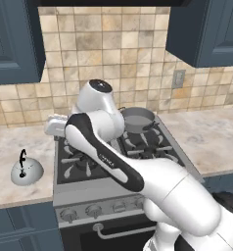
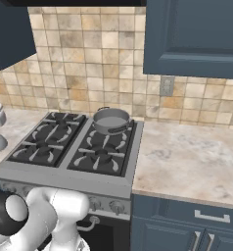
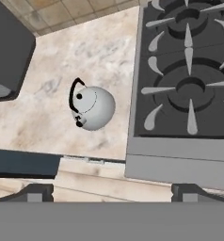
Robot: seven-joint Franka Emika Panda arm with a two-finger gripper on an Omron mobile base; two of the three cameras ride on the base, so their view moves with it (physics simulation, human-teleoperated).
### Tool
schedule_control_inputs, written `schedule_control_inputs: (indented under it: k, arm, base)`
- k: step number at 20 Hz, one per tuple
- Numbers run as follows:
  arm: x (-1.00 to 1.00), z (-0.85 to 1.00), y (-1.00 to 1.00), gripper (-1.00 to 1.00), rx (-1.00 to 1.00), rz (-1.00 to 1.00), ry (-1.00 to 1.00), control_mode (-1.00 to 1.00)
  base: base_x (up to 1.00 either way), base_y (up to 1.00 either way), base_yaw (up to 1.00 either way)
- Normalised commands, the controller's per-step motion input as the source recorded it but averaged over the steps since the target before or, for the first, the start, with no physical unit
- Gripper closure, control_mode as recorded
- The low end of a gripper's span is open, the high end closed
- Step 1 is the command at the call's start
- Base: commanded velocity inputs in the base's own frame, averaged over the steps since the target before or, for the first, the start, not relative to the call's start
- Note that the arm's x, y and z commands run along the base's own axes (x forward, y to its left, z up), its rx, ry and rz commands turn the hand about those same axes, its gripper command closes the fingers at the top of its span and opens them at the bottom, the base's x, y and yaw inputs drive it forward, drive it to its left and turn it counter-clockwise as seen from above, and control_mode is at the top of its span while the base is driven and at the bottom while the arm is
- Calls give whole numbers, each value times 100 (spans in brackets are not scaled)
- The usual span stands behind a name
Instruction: Pick the kettle from the counter and place it on a stove burner. Then turn the burner on.
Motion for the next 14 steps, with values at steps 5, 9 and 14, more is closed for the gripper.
schedule_control_inputs:
  k: [5, 9, 14]
  arm:
    - [8, -1, 73, -100, 2, 7, 0, -100]
    - [7, -2, 38, -100, -2, 3, 0, -100]
    - [14, -17, 10, -100, -9, 0, 2, -100]
  base:
    - [0, 0, 0]
    - [0, 0, 0]
    - [0, 0, 0]
